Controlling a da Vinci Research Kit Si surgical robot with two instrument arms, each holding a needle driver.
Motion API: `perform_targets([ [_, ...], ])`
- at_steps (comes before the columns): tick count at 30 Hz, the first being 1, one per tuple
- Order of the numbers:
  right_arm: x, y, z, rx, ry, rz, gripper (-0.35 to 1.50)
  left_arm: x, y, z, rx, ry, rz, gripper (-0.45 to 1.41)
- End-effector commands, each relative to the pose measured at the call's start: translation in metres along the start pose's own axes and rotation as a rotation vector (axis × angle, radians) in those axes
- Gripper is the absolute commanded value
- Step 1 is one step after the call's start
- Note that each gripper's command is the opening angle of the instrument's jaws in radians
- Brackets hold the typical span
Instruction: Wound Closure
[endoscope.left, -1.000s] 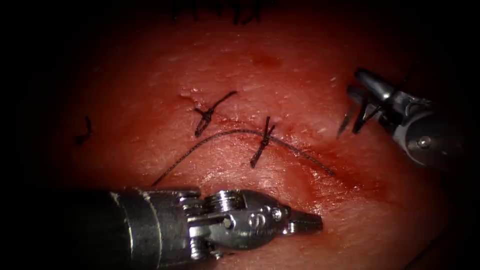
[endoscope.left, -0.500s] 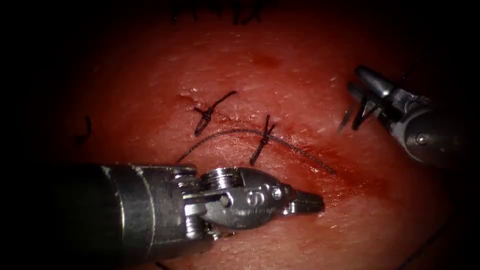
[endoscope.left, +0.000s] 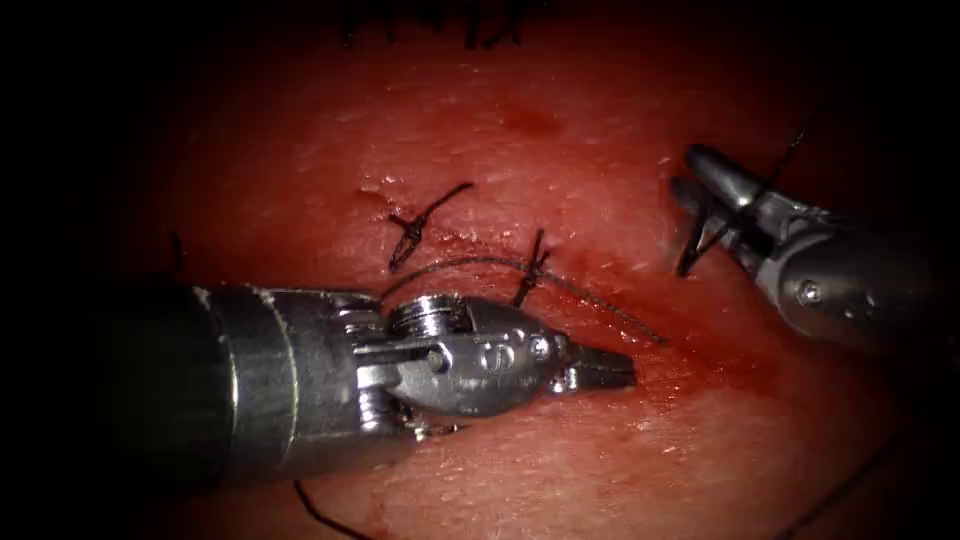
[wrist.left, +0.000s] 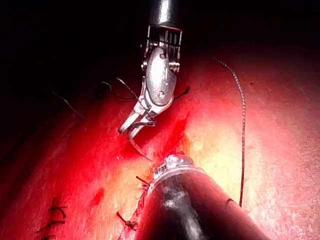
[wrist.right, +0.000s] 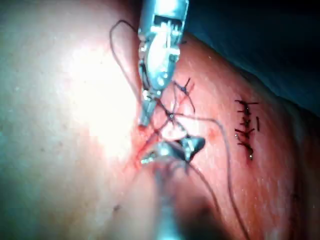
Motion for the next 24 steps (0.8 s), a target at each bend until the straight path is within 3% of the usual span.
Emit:
perform_targets([
  [1,-0.0003,-0.0024,0.0001,0.000,0.014,-0.008,-0.35,-0.0003,-0.0002,0.0009,0.001,0.001,0.004,-0.45],
  [11,0.0011,-0.0050,-0.0025,-0.021,0.070,-0.040,-0.35,-0.0016,-0.0014,-0.0001,0.016,-0.002,0.009,-0.45],
  [18,0.0041,-0.0068,-0.0041,-0.023,0.106,-0.060,-0.35,-0.0021,-0.0012,0.0003,0.028,-0.004,0.008,-0.45],
  [24,0.0052,-0.0091,-0.0045,0.009,0.111,-0.092,-0.35,-0.0024,-0.0011,0.0007,0.035,-0.004,0.009,-0.45],
])
